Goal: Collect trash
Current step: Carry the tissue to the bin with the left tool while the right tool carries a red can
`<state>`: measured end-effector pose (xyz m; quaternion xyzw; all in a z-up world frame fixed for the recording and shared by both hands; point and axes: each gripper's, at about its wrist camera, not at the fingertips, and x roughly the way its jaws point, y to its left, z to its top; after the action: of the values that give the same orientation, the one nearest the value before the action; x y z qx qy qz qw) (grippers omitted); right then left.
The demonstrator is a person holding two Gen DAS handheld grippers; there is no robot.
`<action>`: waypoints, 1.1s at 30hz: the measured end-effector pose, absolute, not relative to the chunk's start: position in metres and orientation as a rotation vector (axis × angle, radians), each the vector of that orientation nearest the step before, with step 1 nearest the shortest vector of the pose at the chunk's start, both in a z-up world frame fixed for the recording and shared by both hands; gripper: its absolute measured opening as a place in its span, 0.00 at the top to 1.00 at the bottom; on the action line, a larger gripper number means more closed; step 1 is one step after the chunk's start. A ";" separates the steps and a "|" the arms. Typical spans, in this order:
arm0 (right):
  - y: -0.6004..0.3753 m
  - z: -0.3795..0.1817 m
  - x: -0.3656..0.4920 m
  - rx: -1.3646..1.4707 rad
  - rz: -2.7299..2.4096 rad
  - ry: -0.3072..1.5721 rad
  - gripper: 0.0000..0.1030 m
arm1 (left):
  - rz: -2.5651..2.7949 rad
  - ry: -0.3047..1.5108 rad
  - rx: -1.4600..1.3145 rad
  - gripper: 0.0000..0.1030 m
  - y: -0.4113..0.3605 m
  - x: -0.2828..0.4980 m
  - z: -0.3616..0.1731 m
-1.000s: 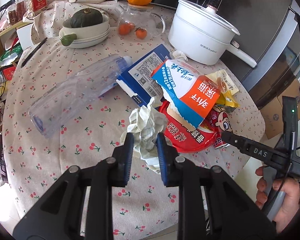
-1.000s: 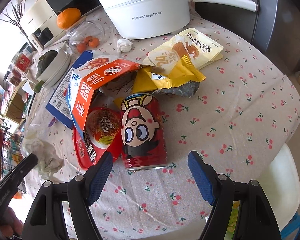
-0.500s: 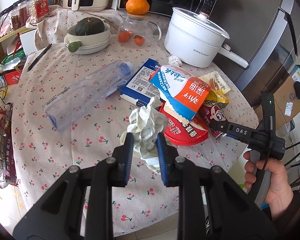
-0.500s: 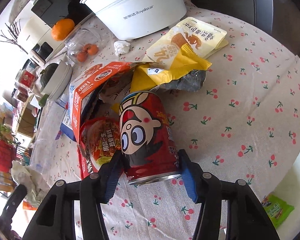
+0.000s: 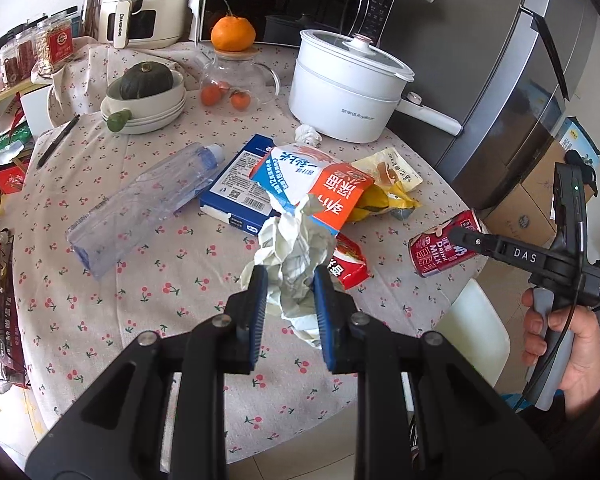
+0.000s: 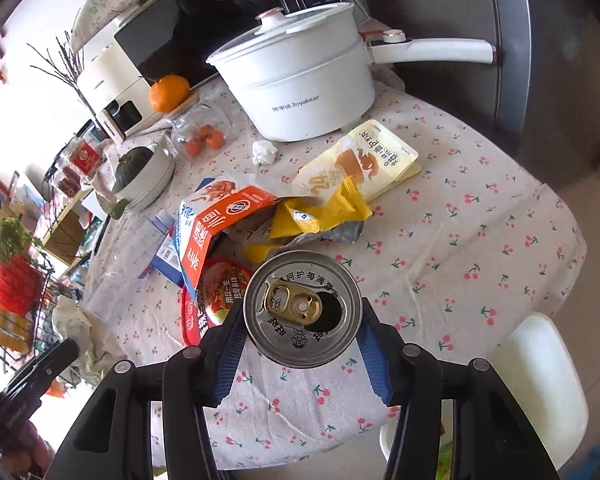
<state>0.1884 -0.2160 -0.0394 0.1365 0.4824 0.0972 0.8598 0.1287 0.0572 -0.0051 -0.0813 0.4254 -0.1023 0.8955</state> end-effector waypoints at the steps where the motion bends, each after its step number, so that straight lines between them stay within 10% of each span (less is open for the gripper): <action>1: -0.220 -0.035 0.185 0.280 0.200 1.004 0.47 | -0.221 0.879 -0.166 0.75 0.054 0.128 -0.004; 33: -0.404 -0.037 0.071 0.280 -0.065 1.055 0.47 | -0.632 0.937 0.147 0.75 -0.179 0.093 -0.051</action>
<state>0.0715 -0.4042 -0.0366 0.1329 0.5018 -0.0308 0.8542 0.0932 -0.1786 -0.0515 0.0698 0.4434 -0.2991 0.8421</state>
